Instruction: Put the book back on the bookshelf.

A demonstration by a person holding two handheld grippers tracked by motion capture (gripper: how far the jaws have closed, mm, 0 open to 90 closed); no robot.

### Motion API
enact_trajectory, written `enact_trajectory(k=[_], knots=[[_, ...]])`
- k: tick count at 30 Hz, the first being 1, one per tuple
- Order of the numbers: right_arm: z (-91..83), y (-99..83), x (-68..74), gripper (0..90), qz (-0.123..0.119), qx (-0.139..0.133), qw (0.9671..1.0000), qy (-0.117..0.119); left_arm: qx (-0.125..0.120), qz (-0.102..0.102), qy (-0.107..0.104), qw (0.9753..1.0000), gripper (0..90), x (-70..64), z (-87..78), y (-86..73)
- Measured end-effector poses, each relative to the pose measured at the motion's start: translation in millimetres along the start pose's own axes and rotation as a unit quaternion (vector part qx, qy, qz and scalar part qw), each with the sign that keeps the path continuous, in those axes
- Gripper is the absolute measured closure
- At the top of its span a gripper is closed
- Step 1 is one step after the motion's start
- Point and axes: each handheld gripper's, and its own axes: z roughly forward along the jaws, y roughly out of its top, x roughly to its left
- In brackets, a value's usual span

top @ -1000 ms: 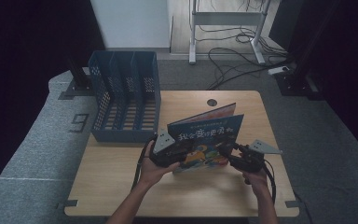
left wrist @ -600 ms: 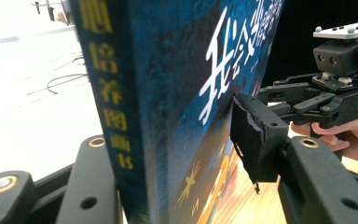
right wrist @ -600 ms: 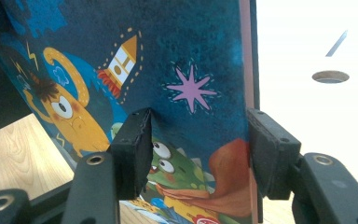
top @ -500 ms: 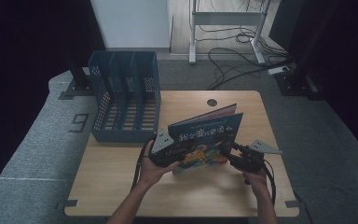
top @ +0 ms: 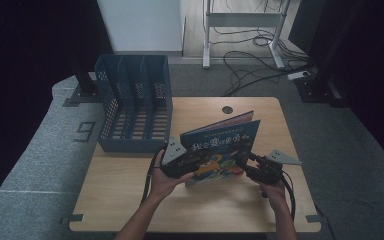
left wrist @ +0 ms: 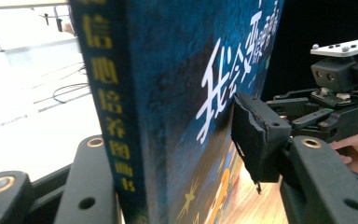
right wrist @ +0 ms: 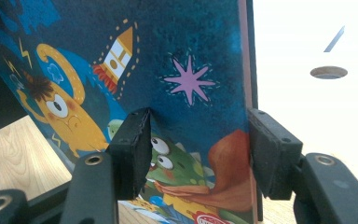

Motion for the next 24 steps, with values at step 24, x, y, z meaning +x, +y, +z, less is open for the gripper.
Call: enact_trajectory(k=[24], knots=[[12.4, -8.3, -3.2, 39.8, 0.021, 0.024, 0.9984, -0.047, -0.029, -0.003, -0.025, 0.9992, 65.1, -7.5, -9.2, 1.6]])
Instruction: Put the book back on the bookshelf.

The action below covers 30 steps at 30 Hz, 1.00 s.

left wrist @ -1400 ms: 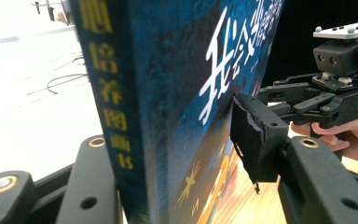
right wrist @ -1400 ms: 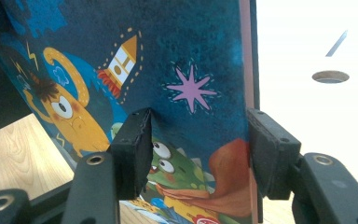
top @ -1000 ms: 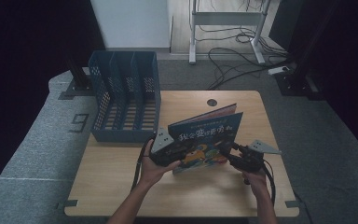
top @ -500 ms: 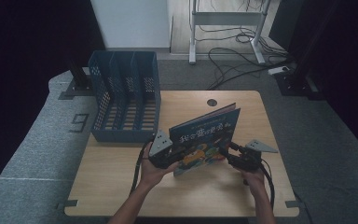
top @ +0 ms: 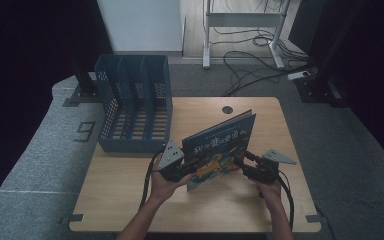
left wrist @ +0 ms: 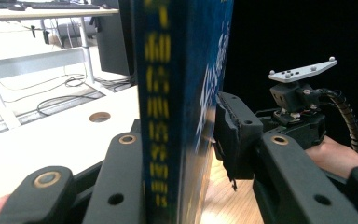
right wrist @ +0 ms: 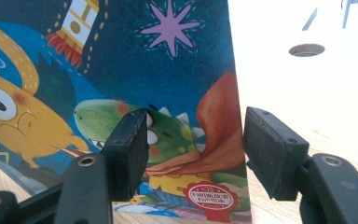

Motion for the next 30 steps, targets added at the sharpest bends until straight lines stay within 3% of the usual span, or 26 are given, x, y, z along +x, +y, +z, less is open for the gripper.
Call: enact_trajectory(k=[7, 12, 20, 21, 24, 30], knots=[[-0.3, -1.7, -0.7, 39.6, 0.001, -0.005, 1.0, 0.003, 0.005, 0.003, -0.011, 0.9999, 63.2, -1.7, 3.1, 2.4], [-1.9, -1.8, -2.1, 39.4, 0.0, -0.003, 1.0, 0.01, 0.005, 0.008, -0.006, 0.9999, 63.1, -6.2, 7.7, 2.8], [-2.7, -2.1, -3.6, 39.6, 0.002, -0.002, 0.9999, 0.014, 0.004, 0.008, -0.021, 0.9997, 71.4, -8.8, 7.3, 2.9], [1.2, -3.2, -3.4, 43.1, 0.003, 0.031, 0.9995, -0.001, 0.001, 0.017, -0.019, 0.9997, 76.1, -12.8, 6.6, 1.5], [7.6, -7.0, -0.6, 43.1, -0.009, 0.045, 0.9989, -0.009, 0.004, 0.02, -0.027, 0.9994, 77.9, -16.1, 6.8, 0.5], [16.9, -8.9, 10.3, 43.1, -0.023, 0.052, 0.9984, -0.001, 0.0, 0.014, -0.028, 0.9995, 71.5, -18.4, 11.0, -2.5]])
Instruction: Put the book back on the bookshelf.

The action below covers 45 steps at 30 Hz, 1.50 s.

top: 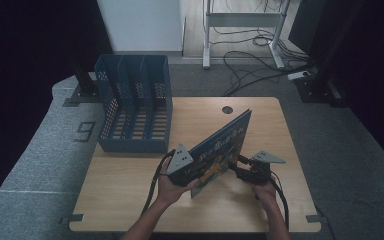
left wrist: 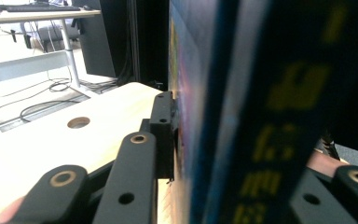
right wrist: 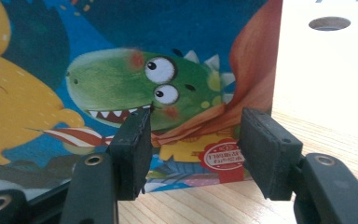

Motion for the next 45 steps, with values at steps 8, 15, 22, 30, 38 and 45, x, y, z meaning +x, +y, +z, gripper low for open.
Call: enact_trajectory(k=[8, 15, 22, 30, 38, 45], knots=[[2.4, -1.7, 0.4, 43.0, 0.007, 0.006, 0.9999, 0.013, -0.013, -0.002, 0.005, 0.9999, 72.4, -4.6, 3.3, -1.4], [2.9, -1.7, 1.0, 42.9, 0.009, 0.005, 0.9998, 0.016, -0.029, -0.007, 0.021, 0.9993, 79.7, -5.6, 2.1, -2.7], [4.5, -2.2, 2.1, 42.7, 0.006, 0.009, 0.9997, 0.02, -0.061, -0.019, 0.032, 0.9975, 80.6, -5.4, -2.8, -1.7], [4.7, -2.5, 1.8, 42.6, 0.007, 0.01, 0.9998, 0.016, -0.074, -0.022, 0.037, 0.9963, 76.6, -5.9, -0.4, -3.5], [3.4, -2.0, 1.5, 42.7, 0.009, 0.008, 0.9998, 0.014, -0.074, -0.022, 0.055, 0.9955, 80.3, -8.8, 4.3, -6.3], [0.9, -1.5, -0.8, 42.8, 0.011, 0.004, 0.9999, 0.01, -0.087, -0.021, 0.058, 0.9943, 82.1, -11.1, 1.0, -8.2]])
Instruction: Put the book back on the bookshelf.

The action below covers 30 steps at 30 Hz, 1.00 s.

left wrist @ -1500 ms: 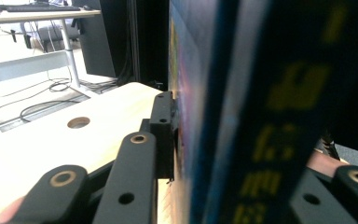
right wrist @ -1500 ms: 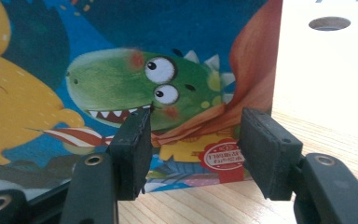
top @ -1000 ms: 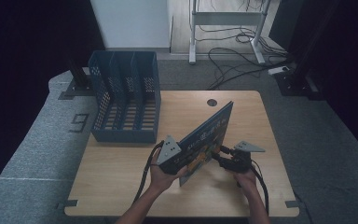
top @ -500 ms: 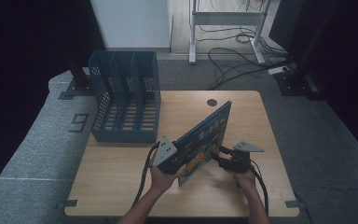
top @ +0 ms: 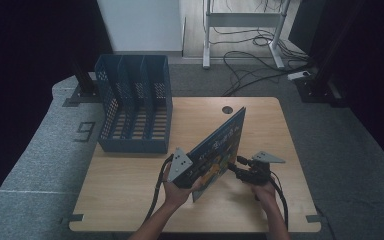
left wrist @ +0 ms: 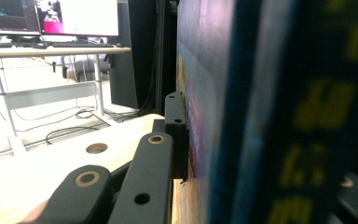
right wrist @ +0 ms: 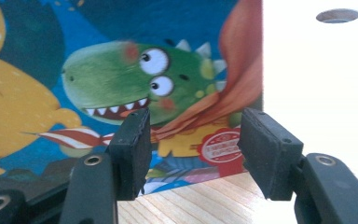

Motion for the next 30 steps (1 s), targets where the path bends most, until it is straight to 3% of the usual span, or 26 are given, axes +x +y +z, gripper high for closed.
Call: enact_trajectory(k=[7, 13, 30], knots=[[-2.8, 0.2, -3.1, 43.0, 0.011, -0.005, 0.9999, -0.007, -0.006, -0.012, 0.014, 0.9998, 81.7, 12.0, -10.7, 8.5], [-4.5, 0.1, -5.7, 43.3, 0.016, -0.006, 0.9998, -0.013, -0.003, 0.018, 0.037, 0.9991, 81.4, 15.6, -20.9, 16.6], [-4.1, -3.8, -12.0, 43.7, 0.025, -0.004, 0.9994, -0.022, -0.011, 0.009, 0.04, 0.9991, 81.9, 25.3, -36.3, 28.1]])
